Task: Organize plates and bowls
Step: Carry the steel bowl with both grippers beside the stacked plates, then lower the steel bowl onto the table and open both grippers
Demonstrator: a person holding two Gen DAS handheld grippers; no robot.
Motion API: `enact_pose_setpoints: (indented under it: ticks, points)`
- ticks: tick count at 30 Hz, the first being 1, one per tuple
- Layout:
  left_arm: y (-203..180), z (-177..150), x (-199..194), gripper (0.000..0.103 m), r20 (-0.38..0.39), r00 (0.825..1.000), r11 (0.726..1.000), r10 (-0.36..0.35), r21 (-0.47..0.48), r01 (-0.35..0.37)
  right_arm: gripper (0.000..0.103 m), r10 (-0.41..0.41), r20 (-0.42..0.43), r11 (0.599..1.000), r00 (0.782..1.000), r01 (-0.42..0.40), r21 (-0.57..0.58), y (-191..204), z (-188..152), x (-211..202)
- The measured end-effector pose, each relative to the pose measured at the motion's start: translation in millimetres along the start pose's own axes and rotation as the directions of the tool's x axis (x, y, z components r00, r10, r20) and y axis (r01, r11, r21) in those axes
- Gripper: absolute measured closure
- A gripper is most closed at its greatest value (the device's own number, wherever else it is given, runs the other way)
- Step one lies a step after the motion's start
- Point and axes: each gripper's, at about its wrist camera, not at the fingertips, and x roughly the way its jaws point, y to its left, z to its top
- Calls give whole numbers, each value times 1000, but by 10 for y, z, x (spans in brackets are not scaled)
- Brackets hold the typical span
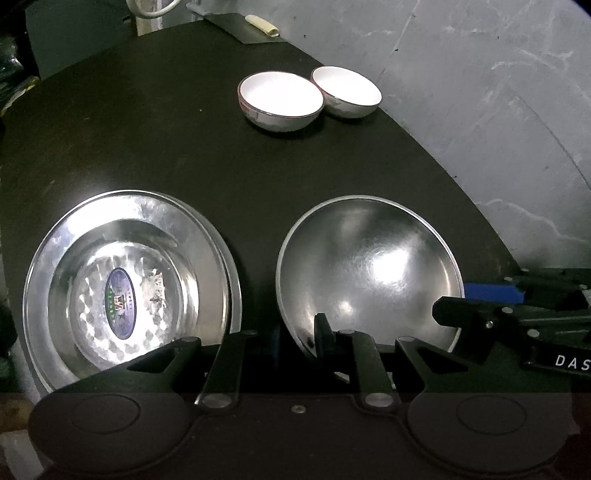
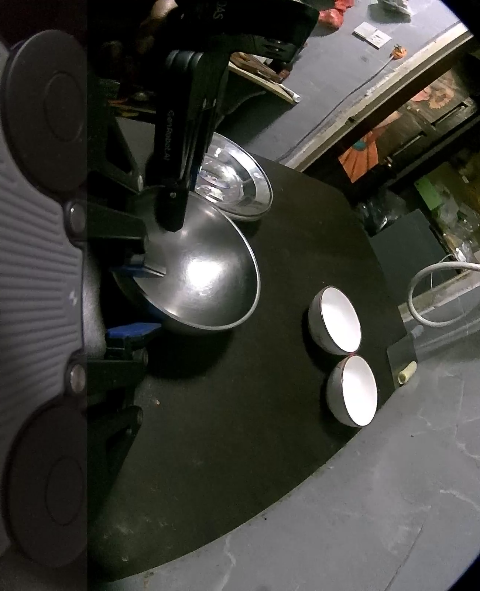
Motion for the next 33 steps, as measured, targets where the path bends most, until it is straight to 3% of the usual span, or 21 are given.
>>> enact_pose_setpoints:
  ticks: [33]
  points:
    - [-73,35,-140,80,43,997,998,65,18,-65,68,16,33,1000,999,-16,3,-125,1,-10]
